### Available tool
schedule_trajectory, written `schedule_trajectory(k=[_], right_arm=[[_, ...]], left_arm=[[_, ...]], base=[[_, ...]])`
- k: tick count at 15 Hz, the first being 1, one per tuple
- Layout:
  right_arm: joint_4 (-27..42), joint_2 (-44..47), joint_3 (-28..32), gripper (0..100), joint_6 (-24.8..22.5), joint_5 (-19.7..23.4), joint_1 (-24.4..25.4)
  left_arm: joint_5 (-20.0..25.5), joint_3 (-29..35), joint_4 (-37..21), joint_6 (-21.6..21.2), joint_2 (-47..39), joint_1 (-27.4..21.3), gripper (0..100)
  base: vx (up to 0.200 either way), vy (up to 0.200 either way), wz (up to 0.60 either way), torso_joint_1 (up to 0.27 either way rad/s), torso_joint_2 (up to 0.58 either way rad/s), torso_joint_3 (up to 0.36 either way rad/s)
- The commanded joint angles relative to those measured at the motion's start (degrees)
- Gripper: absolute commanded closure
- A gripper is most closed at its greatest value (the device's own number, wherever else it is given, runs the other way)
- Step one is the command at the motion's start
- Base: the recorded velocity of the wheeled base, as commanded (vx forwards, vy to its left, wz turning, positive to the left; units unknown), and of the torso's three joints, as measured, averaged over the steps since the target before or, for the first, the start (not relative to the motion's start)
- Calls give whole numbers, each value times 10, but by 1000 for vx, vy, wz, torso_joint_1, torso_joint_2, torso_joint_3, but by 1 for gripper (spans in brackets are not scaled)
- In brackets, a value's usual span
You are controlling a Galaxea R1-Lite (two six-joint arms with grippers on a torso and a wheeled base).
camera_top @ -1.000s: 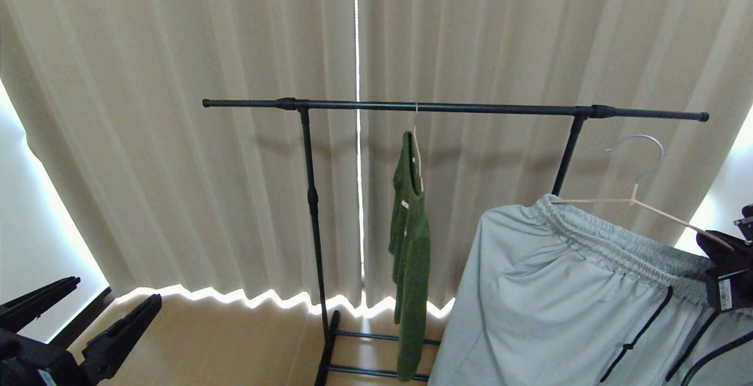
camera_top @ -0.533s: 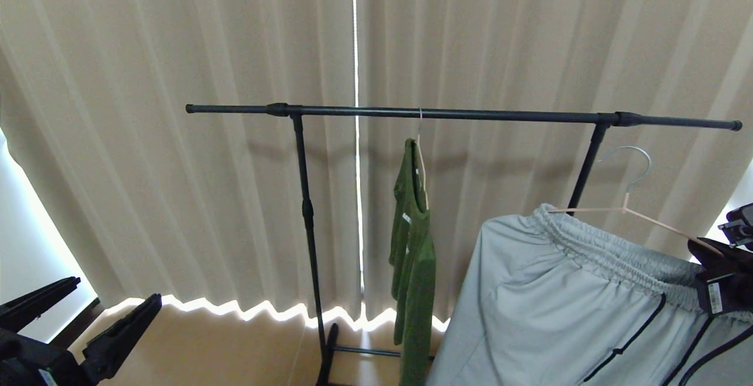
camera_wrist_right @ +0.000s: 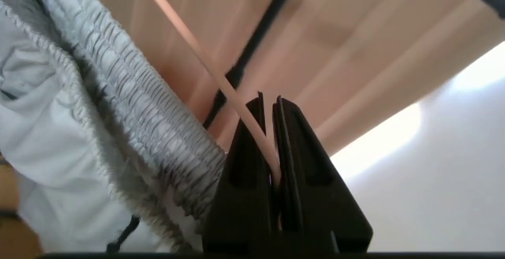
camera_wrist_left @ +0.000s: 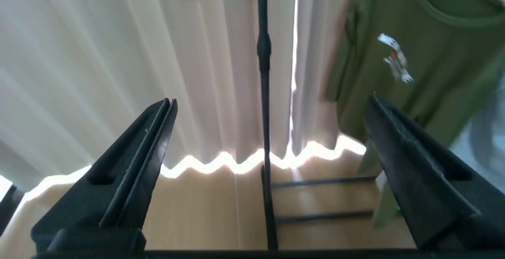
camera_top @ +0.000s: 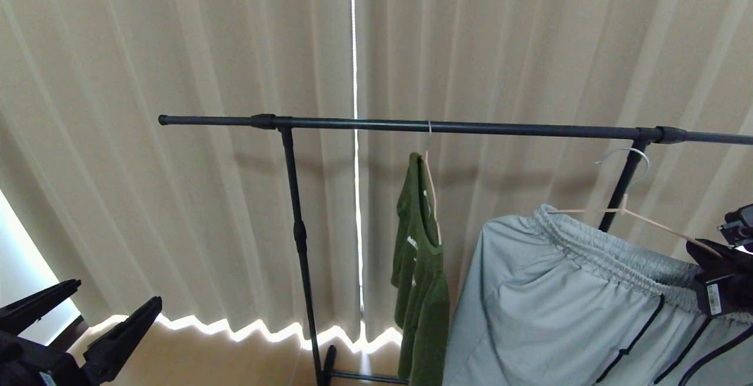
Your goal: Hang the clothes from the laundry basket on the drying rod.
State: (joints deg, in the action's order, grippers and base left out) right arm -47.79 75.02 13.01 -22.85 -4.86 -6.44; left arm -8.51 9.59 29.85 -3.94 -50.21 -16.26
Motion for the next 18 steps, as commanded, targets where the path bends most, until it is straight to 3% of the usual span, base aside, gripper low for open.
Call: schedule_trajectory(k=[1,4,9,10,13,18], right_arm=[[0,1,1,100,0,0,0],[0,1,3,100,0,0,0],[-14,21,26,100,25,4,1],[-25,47,51,100,47,3,5],[-20,116,114,100,46,-7,17],[-10,232,199,100,29,-81,20]], left_arm=[[0,0,0,0,-1,0,0],[0,-9,0,-1,-1,-1,0],[-1,-8,1,-1,-1,0,0],[-1,-2,3,0,0,3,0],[-1,-1,2,-1,11,4,0],[-4,16,0,-1,37,16,0]], base=[[200,0,0,2,2,2],[200,0,0,1,4,1],[0,0,0,0,0,0],[0,0,0,0,0,0],[0,0,0,0,0,0],[0,0,0,0,0,0]])
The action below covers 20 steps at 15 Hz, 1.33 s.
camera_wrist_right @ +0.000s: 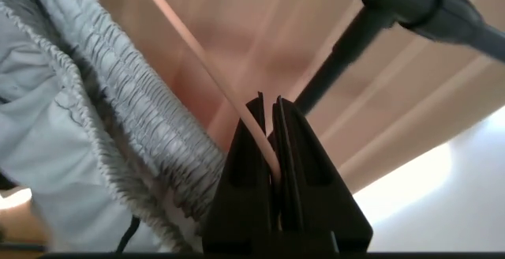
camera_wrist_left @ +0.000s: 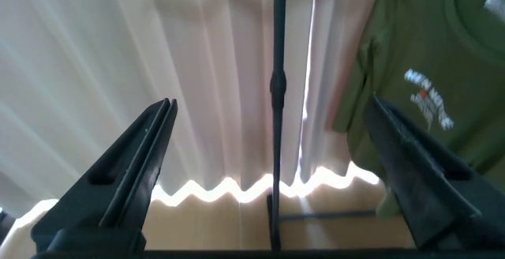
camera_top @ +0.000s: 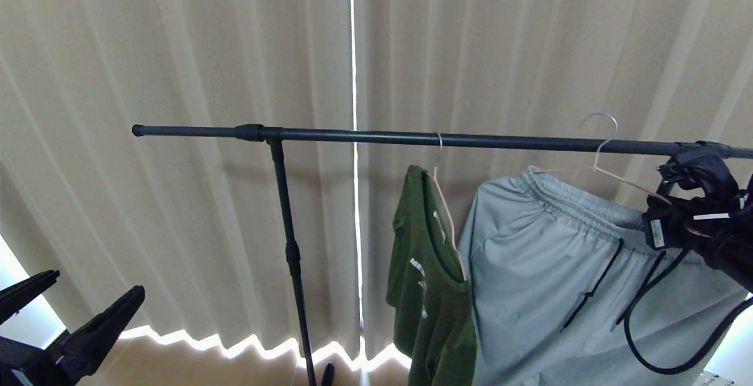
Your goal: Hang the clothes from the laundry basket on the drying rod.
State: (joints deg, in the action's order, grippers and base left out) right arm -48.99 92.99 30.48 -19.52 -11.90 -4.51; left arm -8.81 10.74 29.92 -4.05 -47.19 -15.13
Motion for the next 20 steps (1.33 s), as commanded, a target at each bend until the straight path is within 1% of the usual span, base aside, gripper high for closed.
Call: schedule_trajectory(k=[1,2,3,5,7,10,12,13,15,17,18,20], right_arm=[[5,69,45,100,-13,-25,1],[6,74,52,100,-17,-27,1],[11,84,73,100,-30,-39,1],[18,98,90,100,-32,-61,2],[16,100,85,100,-32,-62,19],[11,100,73,100,-32,-62,23],[14,96,71,100,-31,-62,35],[10,94,63,0,-31,-62,35],[1,92,53,0,-28,-59,36],[-62,90,23,0,-27,-39,36],[-78,90,16,0,-28,-32,36],[-124,89,-16,0,-26,6,36]], left_arm=[[2,7,0,0,7,21,0],[2,7,0,1,7,26,0],[3,9,0,2,7,37,0],[3,11,1,2,8,38,0],[3,12,0,2,8,38,0],[3,12,1,2,9,38,0],[3,11,0,2,12,38,0],[2,11,0,2,12,38,0],[3,11,0,2,12,38,0],[3,10,0,2,10,38,0],[3,10,0,2,10,38,0],[3,9,0,2,10,38,0]], base=[[0,0,0,0,0,0],[0,0,0,0,0,0],[0,0,0,0,0,0],[0,0,0,0,0,0],[0,0,0,0,0,0],[0,0,0,0,0,0],[0,0,0,0,0,0],[0,0,0,0,0,0],[0,0,0,0,0,0],[0,0,0,0,0,0],[0,0,0,0,0,0],[0,0,0,0,0,0]])
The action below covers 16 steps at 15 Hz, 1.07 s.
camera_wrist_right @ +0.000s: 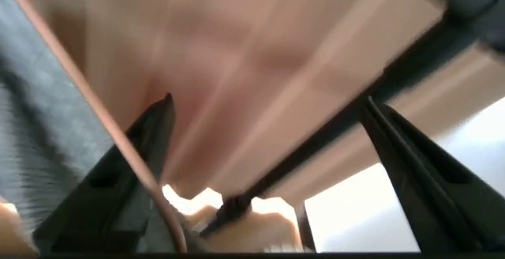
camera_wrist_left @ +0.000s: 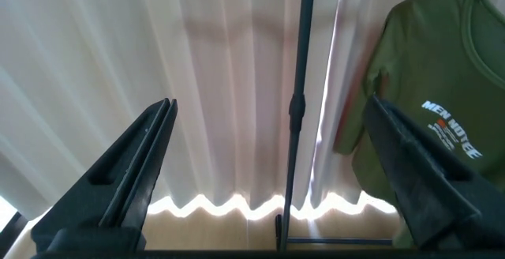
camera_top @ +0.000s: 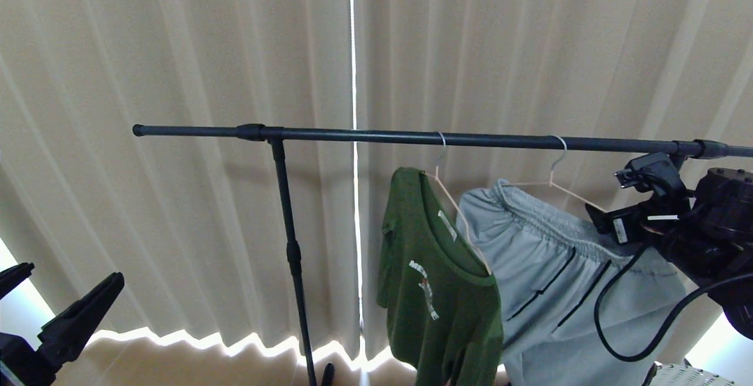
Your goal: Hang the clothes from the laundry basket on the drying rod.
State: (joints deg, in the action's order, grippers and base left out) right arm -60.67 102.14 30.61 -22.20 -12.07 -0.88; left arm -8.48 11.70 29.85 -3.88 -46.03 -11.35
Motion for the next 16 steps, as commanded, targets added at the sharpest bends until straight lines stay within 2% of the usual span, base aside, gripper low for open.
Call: schedule_trajectory(k=[1,5,8,9,10,11,13,16], right_arm=[[-23,-3,-33,0,0,36,0],[-49,-2,-80,0,7,129,14],[-52,-9,-84,0,44,206,25],[-52,-9,-84,0,44,206,25],[-68,-17,-88,0,59,243,25],[-85,-23,-97,0,66,262,25],[-138,-29,-122,0,67,289,25],[-239,-50,-164,0,66,294,25]], left_arm=[[0,0,0,0,0,0,0],[0,0,0,0,1,0,0],[-1,0,0,0,1,0,0],[-1,0,0,0,1,0,0],[0,1,0,0,1,1,0],[-1,0,0,0,1,1,0],[-1,1,0,0,2,1,0],[-1,1,0,0,14,1,0]], base=[[0,0,0,0,0,0],[0,0,0,0,0,0],[0,0,0,0,0,0],[0,0,0,0,0,0],[0,0,0,0,0,0],[0,0,0,0,0,0],[0,0,0,0,0,0],[0,0,0,0,0,0]])
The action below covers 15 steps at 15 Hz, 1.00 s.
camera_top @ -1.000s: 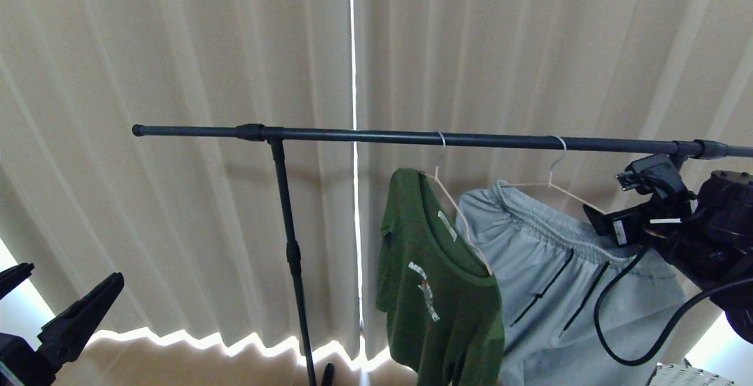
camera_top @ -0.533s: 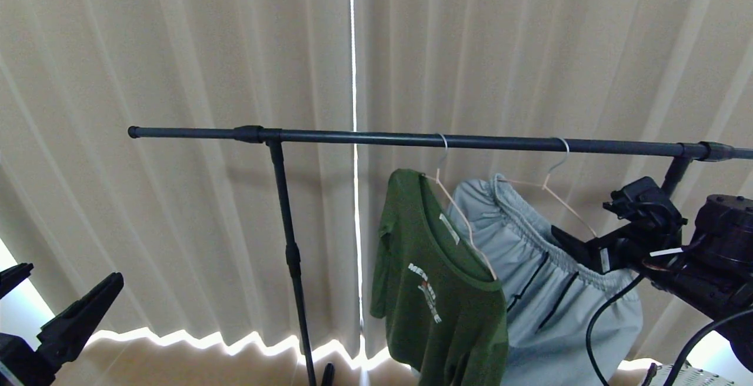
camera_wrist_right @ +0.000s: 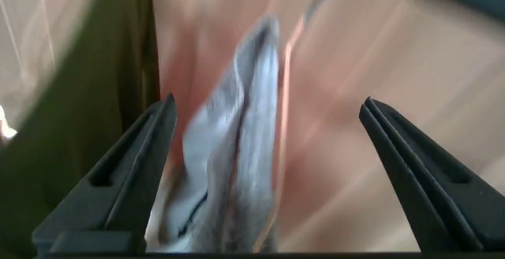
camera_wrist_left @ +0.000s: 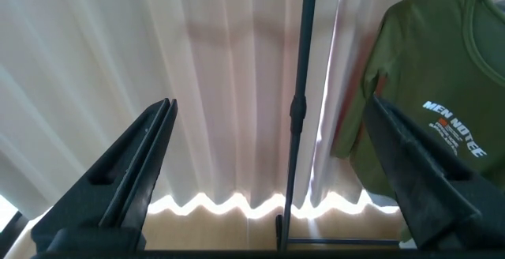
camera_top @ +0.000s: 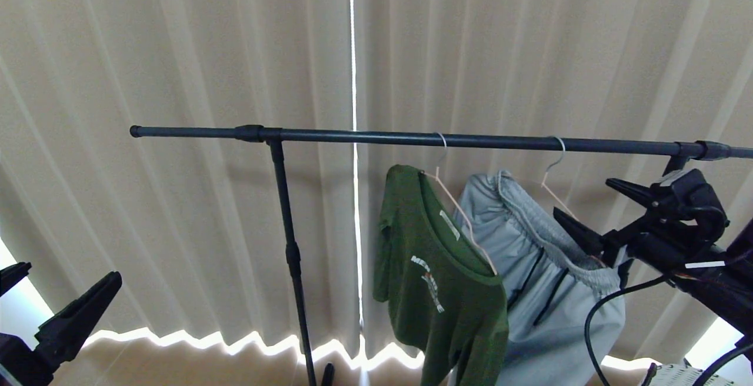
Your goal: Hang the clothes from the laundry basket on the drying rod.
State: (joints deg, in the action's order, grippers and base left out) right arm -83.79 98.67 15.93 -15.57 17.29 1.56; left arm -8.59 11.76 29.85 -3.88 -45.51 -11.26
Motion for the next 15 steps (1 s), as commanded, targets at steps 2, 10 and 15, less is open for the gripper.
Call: schedule_trajectory(k=[2,10,15], right_arm=[[-59,-40,-38,0,-1,0,0],[-62,-254,-159,0,-16,-3,-1],[194,-467,-152,0,-19,-8,-19]], left_arm=[[0,-5,-1,-1,22,0,0],[-31,-118,-100,11,202,70,0],[-31,-104,-302,11,381,81,0]], base=[[0,0,0,0,0,0],[0,0,0,0,0,0],[0,0,0,0,0,0]])
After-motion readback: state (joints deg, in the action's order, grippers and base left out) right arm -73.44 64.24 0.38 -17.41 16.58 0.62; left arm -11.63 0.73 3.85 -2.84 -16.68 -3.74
